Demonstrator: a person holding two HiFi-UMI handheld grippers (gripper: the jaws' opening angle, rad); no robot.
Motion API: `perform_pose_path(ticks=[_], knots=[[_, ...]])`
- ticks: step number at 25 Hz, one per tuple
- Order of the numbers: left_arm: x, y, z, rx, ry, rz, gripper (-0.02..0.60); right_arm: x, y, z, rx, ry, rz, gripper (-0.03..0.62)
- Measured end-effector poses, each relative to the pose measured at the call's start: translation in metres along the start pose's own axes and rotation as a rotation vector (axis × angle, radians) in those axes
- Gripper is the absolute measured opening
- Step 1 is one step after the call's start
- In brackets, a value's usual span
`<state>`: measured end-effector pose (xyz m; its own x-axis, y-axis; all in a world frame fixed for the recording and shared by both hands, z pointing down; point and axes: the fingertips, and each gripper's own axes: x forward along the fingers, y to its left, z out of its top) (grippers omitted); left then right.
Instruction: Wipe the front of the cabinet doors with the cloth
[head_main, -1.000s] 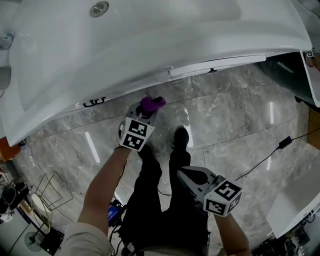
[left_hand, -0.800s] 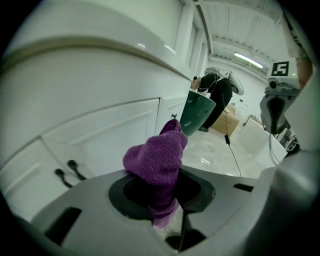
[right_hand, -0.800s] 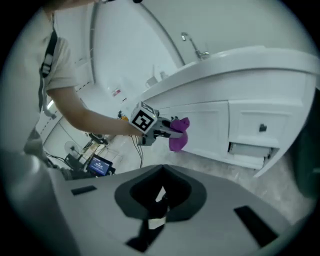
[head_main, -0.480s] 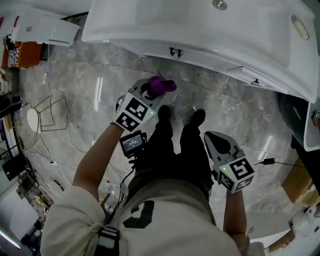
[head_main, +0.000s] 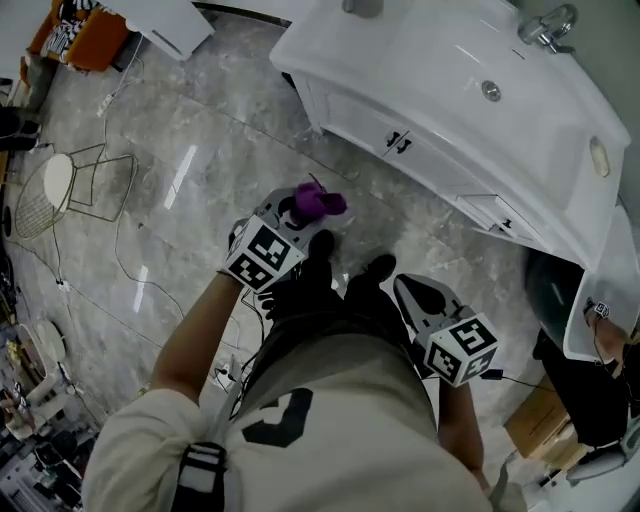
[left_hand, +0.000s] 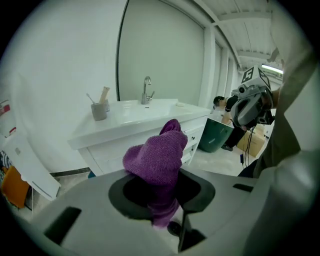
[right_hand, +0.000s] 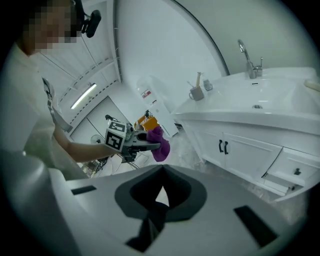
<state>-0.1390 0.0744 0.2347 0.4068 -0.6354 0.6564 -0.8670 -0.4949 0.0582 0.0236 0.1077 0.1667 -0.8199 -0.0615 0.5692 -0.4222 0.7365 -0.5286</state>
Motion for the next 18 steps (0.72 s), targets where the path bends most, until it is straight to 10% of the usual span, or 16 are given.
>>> perform_pose_path(ticks=[10, 18], knots=[[-0.081, 0.045, -0.019, -0.067, -0.116, 0.125, 0.117, 0.017, 0.036, 0.029, -0.068, -0.006, -0.087, 0.009], [-0.106, 0.047, -0.014, -0.110, -0.218, 0.078, 0.117, 0.056, 0.077, 0.041, -0.137, 0.028, -0.058, 0.009]])
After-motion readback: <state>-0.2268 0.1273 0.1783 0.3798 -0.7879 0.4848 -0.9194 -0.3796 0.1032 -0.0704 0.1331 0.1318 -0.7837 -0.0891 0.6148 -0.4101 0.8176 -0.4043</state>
